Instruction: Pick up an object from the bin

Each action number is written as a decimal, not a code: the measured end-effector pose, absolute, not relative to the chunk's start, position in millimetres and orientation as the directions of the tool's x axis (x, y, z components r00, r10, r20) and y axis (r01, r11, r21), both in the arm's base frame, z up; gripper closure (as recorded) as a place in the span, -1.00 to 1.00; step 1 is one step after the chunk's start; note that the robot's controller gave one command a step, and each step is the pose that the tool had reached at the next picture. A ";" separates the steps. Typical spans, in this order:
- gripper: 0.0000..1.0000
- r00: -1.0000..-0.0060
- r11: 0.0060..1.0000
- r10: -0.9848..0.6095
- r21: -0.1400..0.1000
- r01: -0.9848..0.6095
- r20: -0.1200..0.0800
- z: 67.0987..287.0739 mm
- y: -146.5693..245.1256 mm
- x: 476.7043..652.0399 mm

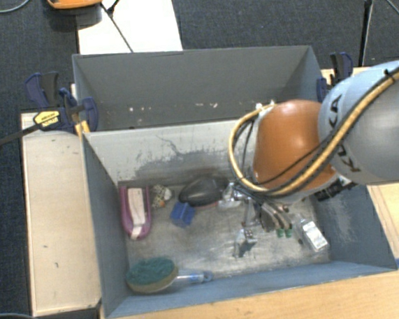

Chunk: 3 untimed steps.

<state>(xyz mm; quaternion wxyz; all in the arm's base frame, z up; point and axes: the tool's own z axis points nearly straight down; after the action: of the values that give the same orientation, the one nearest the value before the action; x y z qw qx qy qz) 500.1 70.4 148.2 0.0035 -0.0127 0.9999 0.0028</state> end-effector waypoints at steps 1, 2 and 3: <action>-1.00 -1.000 1.000 0.014 0.002 0.014 -0.007 104.3 167.3 531.5; -1.00 -1.000 1.000 0.004 -0.002 0.004 -0.008 98.0 170.2 590.4; 1.00 -1.000 1.000 0.004 -0.002 0.004 -0.006 97.4 170.4 588.1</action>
Offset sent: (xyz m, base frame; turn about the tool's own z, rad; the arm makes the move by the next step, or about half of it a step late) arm 0.0297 0.0933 -0.0453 0.0433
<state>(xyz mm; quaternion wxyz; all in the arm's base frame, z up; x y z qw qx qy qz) 588.1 170.4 97.4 0.0029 0.0019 1.0000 -0.0011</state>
